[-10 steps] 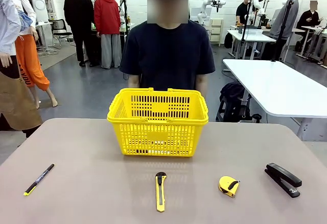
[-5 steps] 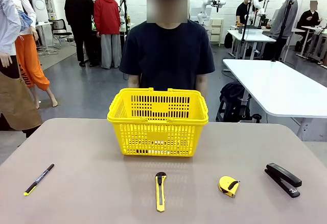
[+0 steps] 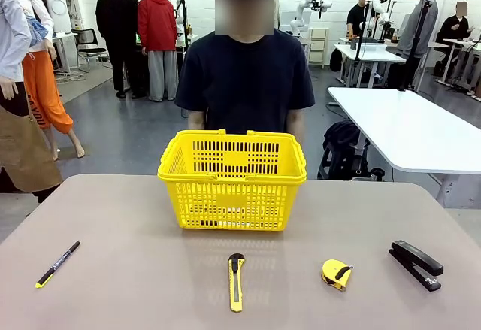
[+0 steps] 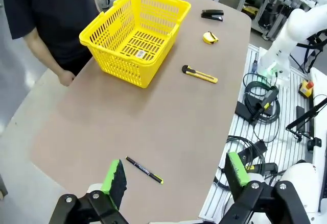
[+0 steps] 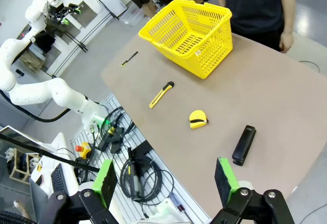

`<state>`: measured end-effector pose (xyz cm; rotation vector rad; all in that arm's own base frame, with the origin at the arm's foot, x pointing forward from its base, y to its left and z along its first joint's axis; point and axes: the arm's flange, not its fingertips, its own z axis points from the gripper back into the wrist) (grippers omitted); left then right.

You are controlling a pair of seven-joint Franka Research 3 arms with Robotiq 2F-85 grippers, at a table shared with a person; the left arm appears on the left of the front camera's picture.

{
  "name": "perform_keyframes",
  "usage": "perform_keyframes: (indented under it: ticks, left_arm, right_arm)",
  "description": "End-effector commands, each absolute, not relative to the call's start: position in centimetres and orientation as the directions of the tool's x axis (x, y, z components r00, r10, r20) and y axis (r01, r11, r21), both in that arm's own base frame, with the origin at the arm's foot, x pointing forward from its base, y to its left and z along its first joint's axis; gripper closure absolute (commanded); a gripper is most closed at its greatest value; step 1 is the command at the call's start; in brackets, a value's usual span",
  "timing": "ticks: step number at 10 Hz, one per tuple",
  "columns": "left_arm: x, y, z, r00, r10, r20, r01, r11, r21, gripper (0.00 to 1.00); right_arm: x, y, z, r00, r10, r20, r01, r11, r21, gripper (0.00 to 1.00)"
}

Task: Place the items the person wants into the basket.
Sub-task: Pick up the item the person points to and place it in the Market Basket.

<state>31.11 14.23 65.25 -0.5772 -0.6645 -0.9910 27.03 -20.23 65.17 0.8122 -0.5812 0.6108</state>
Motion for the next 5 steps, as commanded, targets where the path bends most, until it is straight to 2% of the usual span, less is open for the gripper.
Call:
perform_keyframes:
  ticks: [1,5]
  left_arm:
    - [31.29,14.68,65.50,0.374,-0.529,0.762,0.892,0.431,-0.138,0.00]
    - [31.29,14.68,65.50,0.374,-0.529,0.762,0.892,0.431,-0.138,0.00]
  right_arm:
    - [27.12,-20.16,65.29,0.677,0.261,0.688,-0.694,0.537,0.479,0.00]
    - [27.12,-20.16,65.29,0.677,0.261,0.688,-0.694,0.537,0.479,0.00]
